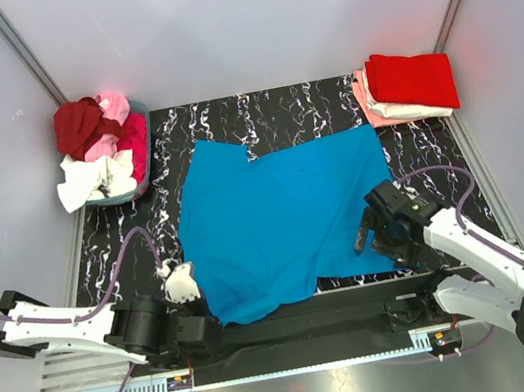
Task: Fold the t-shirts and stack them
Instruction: Flatten the tshirt out
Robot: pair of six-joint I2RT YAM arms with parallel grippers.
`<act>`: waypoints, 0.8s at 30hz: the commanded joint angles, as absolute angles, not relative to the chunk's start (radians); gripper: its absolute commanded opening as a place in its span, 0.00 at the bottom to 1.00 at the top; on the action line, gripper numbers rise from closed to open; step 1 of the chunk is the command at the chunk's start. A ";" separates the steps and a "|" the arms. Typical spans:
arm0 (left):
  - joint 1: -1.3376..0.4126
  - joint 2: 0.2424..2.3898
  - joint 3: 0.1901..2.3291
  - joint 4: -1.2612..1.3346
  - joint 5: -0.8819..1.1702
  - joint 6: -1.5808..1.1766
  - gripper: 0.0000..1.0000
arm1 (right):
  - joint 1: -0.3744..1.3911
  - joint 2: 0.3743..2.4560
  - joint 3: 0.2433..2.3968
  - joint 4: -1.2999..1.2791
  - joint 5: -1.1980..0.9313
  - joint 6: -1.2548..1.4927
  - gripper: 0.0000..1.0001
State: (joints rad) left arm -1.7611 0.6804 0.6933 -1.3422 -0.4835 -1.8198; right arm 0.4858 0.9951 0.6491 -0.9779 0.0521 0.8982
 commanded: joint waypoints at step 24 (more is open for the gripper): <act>-1.759 0.693 0.663 -1.172 -0.595 -1.738 0.00 | 0.267 0.926 0.713 -1.061 0.157 0.997 1.00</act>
